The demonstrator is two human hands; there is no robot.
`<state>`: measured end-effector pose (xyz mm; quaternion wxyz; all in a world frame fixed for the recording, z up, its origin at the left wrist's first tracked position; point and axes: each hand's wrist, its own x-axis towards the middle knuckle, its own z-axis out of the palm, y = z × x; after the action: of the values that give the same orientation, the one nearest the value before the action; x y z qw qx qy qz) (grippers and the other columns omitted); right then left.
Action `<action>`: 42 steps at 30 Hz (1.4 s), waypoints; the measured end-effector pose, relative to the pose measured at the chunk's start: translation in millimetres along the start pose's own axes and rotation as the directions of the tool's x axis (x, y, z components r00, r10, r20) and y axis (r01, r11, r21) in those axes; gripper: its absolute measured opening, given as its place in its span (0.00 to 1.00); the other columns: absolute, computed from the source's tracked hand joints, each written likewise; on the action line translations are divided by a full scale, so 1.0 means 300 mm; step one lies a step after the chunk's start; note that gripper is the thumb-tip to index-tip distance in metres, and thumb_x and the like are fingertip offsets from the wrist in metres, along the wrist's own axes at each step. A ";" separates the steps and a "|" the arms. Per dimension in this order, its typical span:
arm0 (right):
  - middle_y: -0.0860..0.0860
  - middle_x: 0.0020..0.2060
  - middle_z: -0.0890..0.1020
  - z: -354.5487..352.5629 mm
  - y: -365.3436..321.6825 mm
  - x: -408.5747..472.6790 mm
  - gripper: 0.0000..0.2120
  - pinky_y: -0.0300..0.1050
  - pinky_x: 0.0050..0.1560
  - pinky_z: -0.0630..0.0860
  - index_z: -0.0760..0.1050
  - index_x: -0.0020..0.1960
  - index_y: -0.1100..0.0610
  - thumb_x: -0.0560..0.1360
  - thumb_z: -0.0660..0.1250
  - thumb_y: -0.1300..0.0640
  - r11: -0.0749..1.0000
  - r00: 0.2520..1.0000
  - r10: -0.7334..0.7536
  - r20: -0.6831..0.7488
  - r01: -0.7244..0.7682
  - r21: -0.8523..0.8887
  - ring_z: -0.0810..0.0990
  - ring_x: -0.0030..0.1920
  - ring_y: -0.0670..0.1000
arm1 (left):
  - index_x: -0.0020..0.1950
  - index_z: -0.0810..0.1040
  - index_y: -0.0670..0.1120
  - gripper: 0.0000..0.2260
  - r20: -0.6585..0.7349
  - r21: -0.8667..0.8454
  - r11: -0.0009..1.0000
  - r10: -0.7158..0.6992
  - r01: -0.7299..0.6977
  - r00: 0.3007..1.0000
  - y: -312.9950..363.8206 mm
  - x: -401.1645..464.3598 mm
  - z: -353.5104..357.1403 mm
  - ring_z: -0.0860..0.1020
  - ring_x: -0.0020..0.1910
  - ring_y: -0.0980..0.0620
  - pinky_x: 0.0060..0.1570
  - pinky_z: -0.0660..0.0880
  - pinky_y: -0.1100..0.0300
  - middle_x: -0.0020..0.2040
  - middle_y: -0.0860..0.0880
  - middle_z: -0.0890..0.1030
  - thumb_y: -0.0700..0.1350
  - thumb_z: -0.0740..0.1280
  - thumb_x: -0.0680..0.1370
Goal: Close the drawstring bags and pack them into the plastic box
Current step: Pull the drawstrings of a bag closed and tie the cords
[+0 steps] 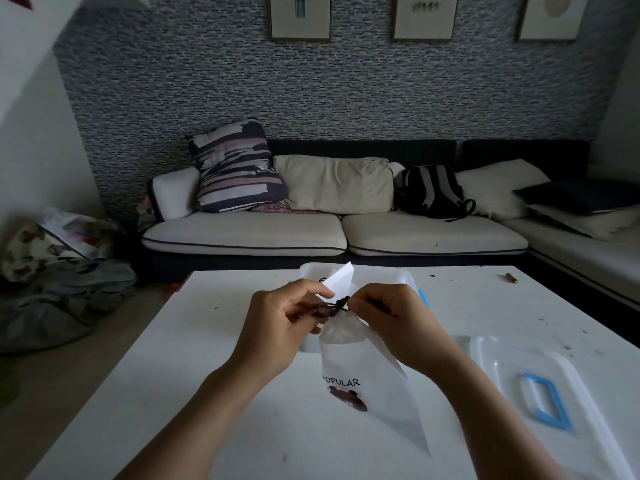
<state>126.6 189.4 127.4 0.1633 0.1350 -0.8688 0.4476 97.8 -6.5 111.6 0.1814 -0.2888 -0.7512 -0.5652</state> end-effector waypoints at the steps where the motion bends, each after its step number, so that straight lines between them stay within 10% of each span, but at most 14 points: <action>1: 0.49 0.28 0.68 -0.001 -0.001 0.000 0.15 0.40 0.32 0.61 0.75 0.37 0.62 0.80 0.66 0.56 1.000 1.000 0.002 0.002 -0.002 0.013 0.62 0.30 0.46 | 0.48 0.86 0.43 0.15 -0.030 0.014 1.000 0.014 -0.014 0.999 -0.006 0.000 0.003 0.86 0.41 0.53 0.41 0.81 0.62 0.40 0.51 0.86 0.25 0.68 0.74; 11: 0.49 0.28 0.68 -0.020 0.000 0.001 0.15 0.41 0.33 0.61 0.76 0.39 0.65 0.80 0.66 0.57 0.993 0.999 0.050 0.004 -0.050 0.109 0.63 0.30 0.47 | 0.53 0.86 0.45 0.13 0.026 -0.124 0.989 -0.083 0.086 0.996 -0.015 0.016 -0.004 0.86 0.42 0.48 0.43 0.81 0.57 0.42 0.48 0.87 0.29 0.71 0.75; 23: 0.51 0.29 0.69 -0.018 0.001 0.000 0.16 0.43 0.33 0.61 0.75 0.40 0.67 0.80 0.66 0.56 0.986 0.996 0.088 0.023 -0.090 0.138 0.63 0.31 0.47 | 0.49 0.87 0.43 0.10 0.026 0.153 0.922 0.357 -0.357 0.934 -0.008 0.018 -0.009 0.84 0.39 0.55 0.37 0.82 0.57 0.43 0.53 0.86 0.32 0.71 0.72; 42: 0.54 0.29 0.65 -0.098 0.061 -0.008 0.08 0.40 0.29 0.59 0.85 0.52 0.56 0.78 0.68 0.65 0.914 0.996 0.081 0.032 -0.087 0.397 0.59 0.29 0.50 | 0.42 0.85 0.44 0.09 -0.113 -0.102 0.982 -0.169 0.157 0.979 -0.060 0.032 -0.022 0.84 0.34 0.47 0.40 0.82 0.58 0.34 0.45 0.85 0.32 0.71 0.75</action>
<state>126.7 224.1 129.1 0.1068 0.1313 -0.7658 0.6204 78.6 -14.3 105.8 0.1661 -0.1995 -0.7331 -0.6287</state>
